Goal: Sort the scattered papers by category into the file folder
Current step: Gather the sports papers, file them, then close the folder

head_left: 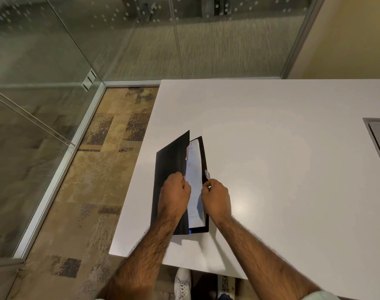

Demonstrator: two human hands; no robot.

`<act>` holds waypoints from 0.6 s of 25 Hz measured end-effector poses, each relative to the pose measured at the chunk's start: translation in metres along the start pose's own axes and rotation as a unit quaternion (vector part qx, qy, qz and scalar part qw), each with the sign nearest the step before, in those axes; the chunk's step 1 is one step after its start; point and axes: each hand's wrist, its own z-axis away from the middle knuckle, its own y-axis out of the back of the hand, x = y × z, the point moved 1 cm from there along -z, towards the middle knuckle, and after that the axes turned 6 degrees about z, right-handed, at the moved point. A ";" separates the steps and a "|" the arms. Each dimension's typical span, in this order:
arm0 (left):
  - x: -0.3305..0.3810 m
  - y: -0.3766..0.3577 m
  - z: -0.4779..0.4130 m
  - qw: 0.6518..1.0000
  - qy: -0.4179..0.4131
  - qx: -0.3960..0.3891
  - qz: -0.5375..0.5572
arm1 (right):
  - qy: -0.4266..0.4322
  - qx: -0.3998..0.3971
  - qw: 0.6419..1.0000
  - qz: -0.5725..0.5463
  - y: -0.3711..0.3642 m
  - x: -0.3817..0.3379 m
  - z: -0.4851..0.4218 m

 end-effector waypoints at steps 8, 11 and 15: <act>0.009 -0.003 0.002 1.000 -0.010 0.006 -0.025 | 0.004 -0.013 0.998 0.069 -0.009 0.004 -0.008; 0.012 -0.004 -0.001 0.999 -0.006 0.010 -0.047 | 0.005 -0.022 0.997 0.072 -0.014 -0.001 -0.009; 0.016 -0.008 -0.003 0.997 -0.002 0.010 -0.074 | 0.021 -0.044 0.996 0.075 -0.017 0.003 -0.012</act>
